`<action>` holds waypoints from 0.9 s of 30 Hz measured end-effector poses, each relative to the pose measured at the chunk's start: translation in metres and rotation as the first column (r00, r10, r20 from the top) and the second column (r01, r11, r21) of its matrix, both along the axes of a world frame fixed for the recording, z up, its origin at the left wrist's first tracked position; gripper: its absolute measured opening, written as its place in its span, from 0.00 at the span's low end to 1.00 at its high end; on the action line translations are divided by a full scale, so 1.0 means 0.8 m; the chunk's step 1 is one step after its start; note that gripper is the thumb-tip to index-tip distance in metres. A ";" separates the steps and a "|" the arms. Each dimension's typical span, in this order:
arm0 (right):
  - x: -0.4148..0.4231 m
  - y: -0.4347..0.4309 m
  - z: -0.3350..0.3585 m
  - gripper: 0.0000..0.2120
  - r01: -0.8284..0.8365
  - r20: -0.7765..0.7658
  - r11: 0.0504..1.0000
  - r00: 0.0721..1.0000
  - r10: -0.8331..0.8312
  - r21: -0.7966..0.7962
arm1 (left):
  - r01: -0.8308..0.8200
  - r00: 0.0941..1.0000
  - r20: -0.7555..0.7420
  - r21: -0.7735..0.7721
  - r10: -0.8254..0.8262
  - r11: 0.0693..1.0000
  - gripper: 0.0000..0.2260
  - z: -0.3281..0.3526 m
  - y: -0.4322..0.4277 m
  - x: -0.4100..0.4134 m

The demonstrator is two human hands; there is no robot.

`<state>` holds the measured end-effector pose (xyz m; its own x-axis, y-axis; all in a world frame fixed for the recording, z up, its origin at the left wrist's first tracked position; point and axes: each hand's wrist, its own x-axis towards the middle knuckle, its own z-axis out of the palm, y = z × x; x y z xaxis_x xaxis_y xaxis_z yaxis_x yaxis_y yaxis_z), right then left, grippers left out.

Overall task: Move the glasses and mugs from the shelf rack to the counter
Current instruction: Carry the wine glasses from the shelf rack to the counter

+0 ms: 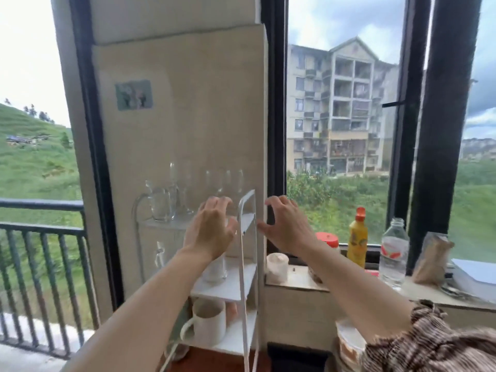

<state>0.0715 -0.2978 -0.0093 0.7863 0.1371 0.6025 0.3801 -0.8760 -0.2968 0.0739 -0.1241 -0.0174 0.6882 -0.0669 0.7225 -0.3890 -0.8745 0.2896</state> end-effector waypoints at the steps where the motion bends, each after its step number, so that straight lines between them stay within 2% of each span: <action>1: 0.015 0.010 0.012 0.23 0.000 0.017 1.000 1.000 0.000 0.020 | 0.007 1.000 0.011 -0.013 -0.007 1.000 0.17 0.010 0.009 0.017; 7: 0.104 0.063 0.054 0.23 -0.019 0.068 0.989 0.998 0.009 0.146 | 0.018 0.999 -0.025 -0.184 -0.023 0.983 0.21 0.050 0.049 0.106; 13: 0.187 0.081 0.063 0.28 0.079 -0.084 0.960 0.995 -0.059 0.270 | 0.079 0.981 -0.124 -0.434 -0.147 0.897 0.28 0.059 0.069 0.175; 17: 0.218 0.083 0.068 0.32 0.099 -0.196 0.929 0.980 -0.029 0.356 | 0.104 0.960 -0.172 -0.516 -0.222 0.850 0.30 0.055 0.076 0.208; 20: 0.228 0.088 0.071 0.31 0.099 -0.258 0.892 0.966 0.020 0.440 | 0.103 0.948 -0.186 -0.589 -0.258 0.802 0.31 0.052 0.075 0.225; 24: 0.233 0.095 0.073 0.26 0.107 -0.271 0.865 0.962 0.035 0.490 | 0.150 0.929 -0.176 -0.625 -0.325 0.766 0.33 0.047 0.073 0.242; 27: 0.231 0.096 0.074 0.27 0.098 -0.269 0.849 0.962 0.054 0.520 | 0.177 0.912 -0.171 -0.656 -0.373 0.734 0.34 0.045 0.075 0.252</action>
